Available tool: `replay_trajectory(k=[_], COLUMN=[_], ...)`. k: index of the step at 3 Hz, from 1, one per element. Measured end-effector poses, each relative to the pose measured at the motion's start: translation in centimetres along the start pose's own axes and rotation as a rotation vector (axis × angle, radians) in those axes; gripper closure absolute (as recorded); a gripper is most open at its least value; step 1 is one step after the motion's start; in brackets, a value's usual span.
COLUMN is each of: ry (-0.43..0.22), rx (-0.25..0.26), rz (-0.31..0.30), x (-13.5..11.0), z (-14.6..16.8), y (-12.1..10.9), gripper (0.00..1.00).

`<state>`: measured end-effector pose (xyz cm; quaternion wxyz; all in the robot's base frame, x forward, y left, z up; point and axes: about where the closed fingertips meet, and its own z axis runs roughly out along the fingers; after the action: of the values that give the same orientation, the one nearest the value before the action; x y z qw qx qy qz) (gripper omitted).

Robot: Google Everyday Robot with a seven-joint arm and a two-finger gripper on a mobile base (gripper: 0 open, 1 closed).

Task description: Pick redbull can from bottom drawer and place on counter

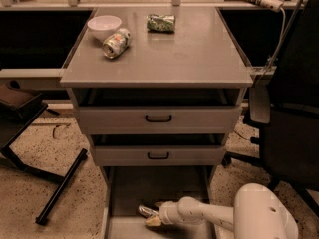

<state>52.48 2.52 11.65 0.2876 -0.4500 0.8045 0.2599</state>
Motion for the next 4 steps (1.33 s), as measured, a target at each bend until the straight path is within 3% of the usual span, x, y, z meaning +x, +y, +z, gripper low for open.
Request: replay_trajectory(k=[1,2,3,4], ry=[0.0,-0.058,-0.178,-0.233], rx=[0.0,-0.005,0.06,0.086], rz=[0.0,-0.011,-0.067,-0.108], x=[0.0,-2.4,-9.2,-15.4], z=[0.0,-3.0,-11.1,-18.6], y=[0.0,0.9,1.0,3.5], gripper=[0.63,0.86,1.0,1.0])
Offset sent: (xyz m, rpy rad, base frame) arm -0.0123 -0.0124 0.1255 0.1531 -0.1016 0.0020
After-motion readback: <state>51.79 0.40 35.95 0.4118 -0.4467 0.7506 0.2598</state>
